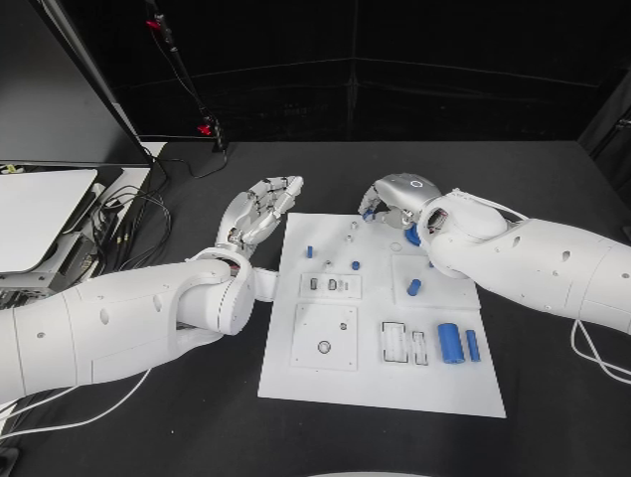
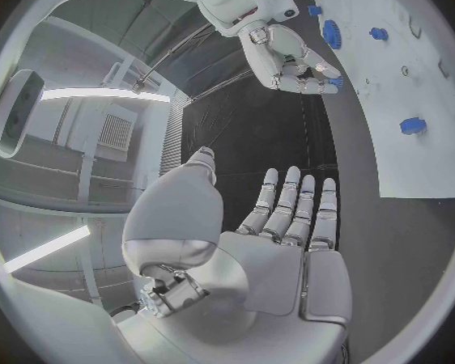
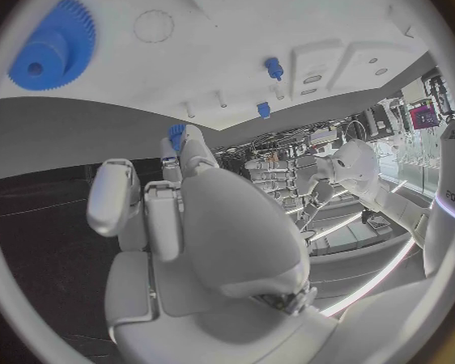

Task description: Assemble the parts on the task board

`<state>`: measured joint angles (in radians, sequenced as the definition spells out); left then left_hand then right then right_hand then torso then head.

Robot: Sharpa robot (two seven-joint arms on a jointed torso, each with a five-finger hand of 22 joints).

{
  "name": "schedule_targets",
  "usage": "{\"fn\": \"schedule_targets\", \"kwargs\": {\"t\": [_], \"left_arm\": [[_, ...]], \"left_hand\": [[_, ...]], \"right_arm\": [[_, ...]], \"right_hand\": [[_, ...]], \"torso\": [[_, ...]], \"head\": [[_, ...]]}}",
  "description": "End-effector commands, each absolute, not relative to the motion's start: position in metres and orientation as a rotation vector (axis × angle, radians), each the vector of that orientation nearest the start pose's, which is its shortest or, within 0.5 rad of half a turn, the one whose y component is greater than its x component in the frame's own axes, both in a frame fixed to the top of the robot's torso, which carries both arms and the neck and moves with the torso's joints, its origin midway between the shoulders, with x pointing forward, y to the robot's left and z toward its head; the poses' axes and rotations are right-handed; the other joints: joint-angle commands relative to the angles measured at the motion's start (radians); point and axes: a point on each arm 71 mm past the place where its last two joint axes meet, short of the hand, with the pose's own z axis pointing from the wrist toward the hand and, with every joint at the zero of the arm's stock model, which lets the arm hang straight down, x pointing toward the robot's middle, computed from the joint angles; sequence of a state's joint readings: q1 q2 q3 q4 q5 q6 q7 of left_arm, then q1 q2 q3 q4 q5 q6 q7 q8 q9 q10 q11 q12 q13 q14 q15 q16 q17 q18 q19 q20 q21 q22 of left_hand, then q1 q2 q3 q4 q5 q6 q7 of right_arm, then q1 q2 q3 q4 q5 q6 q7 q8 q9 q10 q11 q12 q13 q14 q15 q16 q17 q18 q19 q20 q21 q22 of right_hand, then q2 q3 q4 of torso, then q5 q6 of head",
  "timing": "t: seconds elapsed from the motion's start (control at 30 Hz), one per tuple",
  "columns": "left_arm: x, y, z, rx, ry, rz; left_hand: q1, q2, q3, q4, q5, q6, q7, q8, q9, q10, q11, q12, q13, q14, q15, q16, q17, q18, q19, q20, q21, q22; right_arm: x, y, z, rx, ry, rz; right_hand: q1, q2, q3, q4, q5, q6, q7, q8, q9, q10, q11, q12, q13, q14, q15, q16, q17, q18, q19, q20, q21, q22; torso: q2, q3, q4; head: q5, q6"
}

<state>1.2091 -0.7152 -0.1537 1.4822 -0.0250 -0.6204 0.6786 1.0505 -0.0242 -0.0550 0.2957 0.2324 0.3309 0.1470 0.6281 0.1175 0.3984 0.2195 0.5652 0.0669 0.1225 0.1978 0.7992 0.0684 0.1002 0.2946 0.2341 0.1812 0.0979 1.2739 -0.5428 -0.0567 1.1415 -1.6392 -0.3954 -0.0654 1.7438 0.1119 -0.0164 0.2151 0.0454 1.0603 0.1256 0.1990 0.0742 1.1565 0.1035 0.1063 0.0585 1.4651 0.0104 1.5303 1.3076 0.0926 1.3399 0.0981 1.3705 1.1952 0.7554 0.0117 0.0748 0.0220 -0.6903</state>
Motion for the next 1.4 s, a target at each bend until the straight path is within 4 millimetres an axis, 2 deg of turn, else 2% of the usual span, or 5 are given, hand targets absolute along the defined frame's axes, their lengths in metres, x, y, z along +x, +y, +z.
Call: {"fn": "schedule_targets", "kwargs": {"t": [0.03,0.43,0.6,0.97,1.4], "left_arm": [[0.476,0.174,-0.173,-0.681,0.927,-1.567],[0.476,0.174,-0.174,-0.682,0.928,-1.566],[0.477,0.174,-0.174,-0.684,0.930,-1.565],[0.477,0.174,-0.174,-0.687,0.934,-1.564],[0.477,0.175,-0.174,-0.691,0.938,-1.561]], "left_hand": [[0.001,0.006,0.003,-0.001,0.005,0.010,0.124,0.005,-0.001,-0.002,0.006,0.006,0.000,0.001,0.005,0.004,-0.002,0.008,0.000,0.005,0.005,0.001],[0.003,0.010,0.004,-0.002,0.006,0.010,0.125,0.006,-0.002,-0.001,0.007,0.007,0.000,0.002,0.006,0.006,-0.002,0.007,0.000,0.006,0.006,0.002],[0.003,0.010,0.004,-0.002,0.006,0.010,0.125,0.006,-0.002,-0.001,0.007,0.007,0.000,0.002,0.006,0.006,-0.002,0.007,0.000,0.006,0.006,0.002],[0.007,0.016,0.005,-0.002,0.008,0.010,0.126,0.007,-0.004,-0.002,0.009,0.009,-0.001,0.002,0.007,0.007,-0.002,0.007,-0.001,0.006,0.007,0.002],[0.008,0.020,0.005,-0.002,0.008,0.010,0.127,0.007,-0.006,-0.002,0.010,0.009,-0.001,0.001,0.008,0.007,-0.002,0.006,-0.001,0.007,0.008,0.002]], "right_arm": [[0.558,-0.146,-0.160,-0.332,1.448,0.534],[0.562,-0.137,-0.163,-0.344,1.458,0.541],[0.563,-0.137,-0.163,-0.337,1.461,0.538],[0.565,-0.133,-0.166,-0.340,1.490,0.532],[0.571,-0.133,-0.171,-0.334,1.535,0.501]], "right_hand": [[0.005,-0.010,0.008,-0.001,0.004,0.002,0.006,-0.007,-0.001,0.033,-0.026,-0.007,0.001,0.076,-0.003,-0.002,0.087,-0.009,0.007,0.004,0.006,0.001],[0.005,-0.016,0.014,0.003,0.004,-0.001,0.009,-0.017,-0.003,0.035,-0.023,-0.019,0.001,0.076,0.001,-0.002,0.086,-0.009,0.006,0.007,0.006,0.002],[0.005,-0.017,0.016,0.005,0.004,-0.002,0.010,-0.019,-0.004,0.035,-0.022,-0.022,0.001,0.076,0.001,-0.002,0.085,-0.009,0.006,0.008,0.006,0.002],[0.004,-0.018,0.023,0.011,0.004,-0.004,0.013,-0.028,-0.005,0.033,-0.019,-0.034,0.001,0.076,0.004,-0.002,0.086,-0.008,0.006,0.011,0.005,0.002],[0.002,-0.019,0.029,0.016,0.004,-0.007,0.014,-0.035,-0.006,0.031,-0.017,-0.041,0.001,0.076,0.005,-0.002,0.087,-0.008,0.004,0.013,0.003,0.000]], "torso": [[0.007,0.0011,0.0025],[0.005,0.0005,0.0043],[0.005,0.0001,0.0018],[0.006,0.0002,0.0053],[0.004,-0.0006,-0.0006]], "head": [[0.000,-0.001],[-0.005,-0.006],[-0.001,-0.006],[0.000,-0.011],[0.004,-0.018]]}}
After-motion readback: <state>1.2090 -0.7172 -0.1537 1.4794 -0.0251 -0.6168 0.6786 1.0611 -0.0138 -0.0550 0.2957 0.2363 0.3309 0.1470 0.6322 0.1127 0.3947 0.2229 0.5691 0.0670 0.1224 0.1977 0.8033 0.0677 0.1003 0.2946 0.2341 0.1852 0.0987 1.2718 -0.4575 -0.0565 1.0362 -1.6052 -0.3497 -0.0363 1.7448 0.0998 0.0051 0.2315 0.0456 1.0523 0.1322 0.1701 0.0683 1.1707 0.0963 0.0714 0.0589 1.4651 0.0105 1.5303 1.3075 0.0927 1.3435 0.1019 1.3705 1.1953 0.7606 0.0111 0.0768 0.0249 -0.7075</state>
